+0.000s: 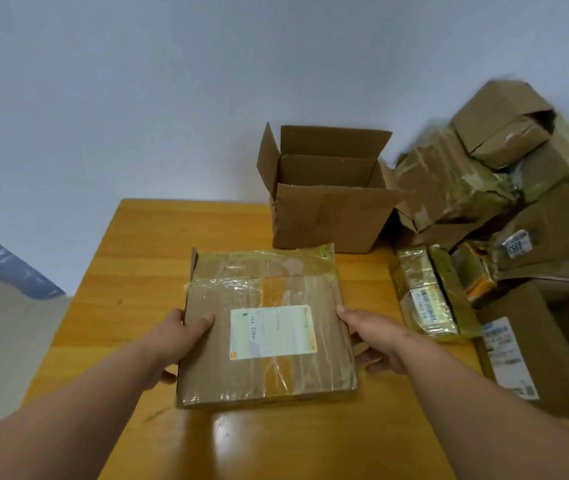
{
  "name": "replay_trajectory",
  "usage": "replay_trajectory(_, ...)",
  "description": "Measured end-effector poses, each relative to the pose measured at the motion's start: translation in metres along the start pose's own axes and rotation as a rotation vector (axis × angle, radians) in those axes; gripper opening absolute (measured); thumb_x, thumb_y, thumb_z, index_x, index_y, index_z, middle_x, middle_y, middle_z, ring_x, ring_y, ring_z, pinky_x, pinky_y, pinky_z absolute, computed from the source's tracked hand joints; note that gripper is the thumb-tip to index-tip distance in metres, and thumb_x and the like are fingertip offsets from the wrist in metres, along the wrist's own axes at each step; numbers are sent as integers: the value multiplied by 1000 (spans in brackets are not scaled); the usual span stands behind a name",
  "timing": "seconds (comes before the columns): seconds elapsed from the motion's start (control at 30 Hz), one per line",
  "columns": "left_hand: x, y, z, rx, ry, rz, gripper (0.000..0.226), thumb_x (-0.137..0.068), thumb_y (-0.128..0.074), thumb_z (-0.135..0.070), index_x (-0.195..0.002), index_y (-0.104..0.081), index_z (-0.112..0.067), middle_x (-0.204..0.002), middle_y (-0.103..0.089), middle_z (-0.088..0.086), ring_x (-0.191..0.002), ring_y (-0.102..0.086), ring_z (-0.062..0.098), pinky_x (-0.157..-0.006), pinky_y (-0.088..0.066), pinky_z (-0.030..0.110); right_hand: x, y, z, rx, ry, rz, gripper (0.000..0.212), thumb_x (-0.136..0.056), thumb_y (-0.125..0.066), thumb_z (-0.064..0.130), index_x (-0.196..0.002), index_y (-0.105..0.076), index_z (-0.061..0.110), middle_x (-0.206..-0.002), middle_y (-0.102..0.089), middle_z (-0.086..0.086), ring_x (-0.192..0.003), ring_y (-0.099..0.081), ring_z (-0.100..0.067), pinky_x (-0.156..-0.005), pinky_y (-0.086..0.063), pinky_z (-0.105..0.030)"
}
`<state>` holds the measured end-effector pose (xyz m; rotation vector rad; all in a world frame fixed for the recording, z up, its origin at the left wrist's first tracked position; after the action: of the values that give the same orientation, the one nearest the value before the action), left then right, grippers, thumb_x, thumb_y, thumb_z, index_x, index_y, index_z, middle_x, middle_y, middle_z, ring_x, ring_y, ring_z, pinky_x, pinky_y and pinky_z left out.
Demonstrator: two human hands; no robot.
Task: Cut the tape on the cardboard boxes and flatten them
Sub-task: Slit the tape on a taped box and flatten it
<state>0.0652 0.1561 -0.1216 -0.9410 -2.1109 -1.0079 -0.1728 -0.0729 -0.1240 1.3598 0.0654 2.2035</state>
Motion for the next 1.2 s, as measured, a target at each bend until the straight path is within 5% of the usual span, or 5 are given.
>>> replay_trajectory(0.43, 40, -4, -103, -97, -100, -61, 50, -91, -62, -55, -112, -50, -12, -103, -63, 13, -78, -68, 31, -54, -56, 34, 29, 85, -4, -130, 52, 133, 78, -63, -63, 74, -120, -58, 22, -98, -71, -12, -79, -67, -26, -78, -45, -34)
replay_trajectory(0.6, 44, 2, -127, -59, -43, -8, 62, -91, -54, -64, -105, -63, -4, -111, -65, 18, -60, -65, 31, -63, -56, 36, 45, 126, 4, -259, 194, 261, 77, -53, -74, 75, -116, -69, 31, -97, -74, -8, -73, -68, -18, -73, -39, -35)
replay_trajectory(0.83, 50, 4, -121, 247, -206, 221, 73, -66, -68, -75, -114, -73, -20, -114, -69, 12, -94, -64, 31, -86, -56, 43, 40, 126, 18, -152, 336, 109, 72, -52, -87, 59, -115, -67, 29, -103, -73, -1, -89, -60, -22, -80, -43, -38)
replay_trajectory(1.03, 61, -11, -131, -81, -198, -48, 78, -83, -68, -56, -149, -33, -35, -124, -59, 7, -92, -67, 31, -61, -55, 35, 25, 123, 39, 10, 316, -62, 67, -67, -66, 79, -101, -73, 21, -83, -75, -3, -71, -66, -19, -70, -47, -31)
replay_trajectory(1.2, 54, -33, -146, -714, -472, -382, 69, -100, -34, -55, -157, 0, -36, -166, 0, 0, -150, -9, 31, -121, -14, 52, 18, 117, 38, 31, 348, -34, 78, -55, -59, 88, -106, -70, 30, -82, -76, 3, -69, -73, -14, -85, -54, -37)
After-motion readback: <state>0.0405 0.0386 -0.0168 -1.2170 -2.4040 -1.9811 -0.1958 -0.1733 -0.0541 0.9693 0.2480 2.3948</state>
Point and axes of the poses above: each hand's wrist, its own x-axis away from the middle knuckle, its own y-axis out of the back of the hand, z = x × y, the point moved 3 cm from there along -x, towards the middle knuckle
